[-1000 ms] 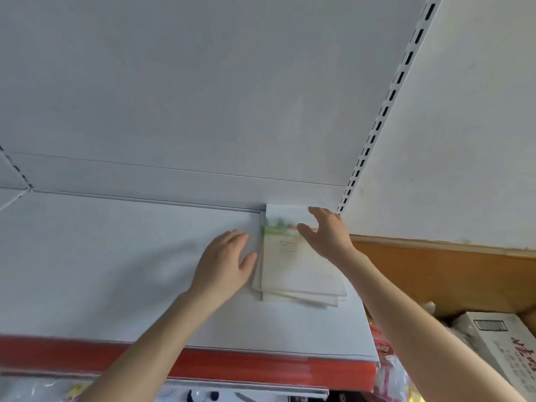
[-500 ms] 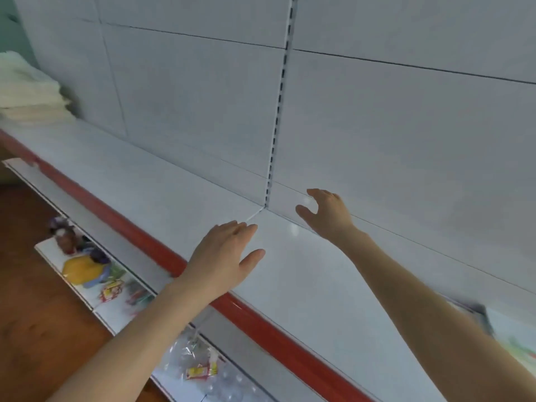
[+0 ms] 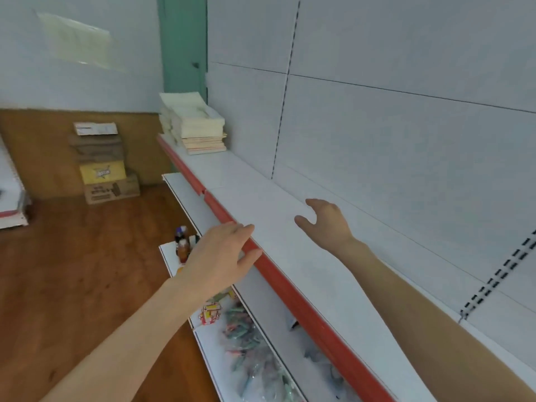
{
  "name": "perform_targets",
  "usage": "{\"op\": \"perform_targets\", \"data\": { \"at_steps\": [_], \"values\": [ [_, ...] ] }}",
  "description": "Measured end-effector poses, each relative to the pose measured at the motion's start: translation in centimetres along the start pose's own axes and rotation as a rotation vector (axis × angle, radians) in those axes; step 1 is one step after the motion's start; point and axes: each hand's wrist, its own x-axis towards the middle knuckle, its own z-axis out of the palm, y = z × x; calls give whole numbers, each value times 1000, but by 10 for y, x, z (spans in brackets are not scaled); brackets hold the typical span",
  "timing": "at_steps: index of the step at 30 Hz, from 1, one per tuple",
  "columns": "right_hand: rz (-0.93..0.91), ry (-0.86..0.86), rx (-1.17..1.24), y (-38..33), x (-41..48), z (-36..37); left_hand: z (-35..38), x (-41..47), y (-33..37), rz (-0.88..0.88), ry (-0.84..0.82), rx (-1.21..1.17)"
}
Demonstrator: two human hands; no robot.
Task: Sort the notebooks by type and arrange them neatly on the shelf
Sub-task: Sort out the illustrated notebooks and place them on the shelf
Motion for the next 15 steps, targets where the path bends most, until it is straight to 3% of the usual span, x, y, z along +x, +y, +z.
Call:
{"op": "perform_targets", "data": {
  "at_steps": [8,12,15],
  "values": [
    [-116,-48,58,-70,177,77,-3,103,-144,-92,-2,99],
    [-201,-65,62,-123,275,111,-16,153,-219,-172,105,133],
    [-262,-103,69,-168,336,143,-25,179,-281,-265,46,126]
  ]
}}
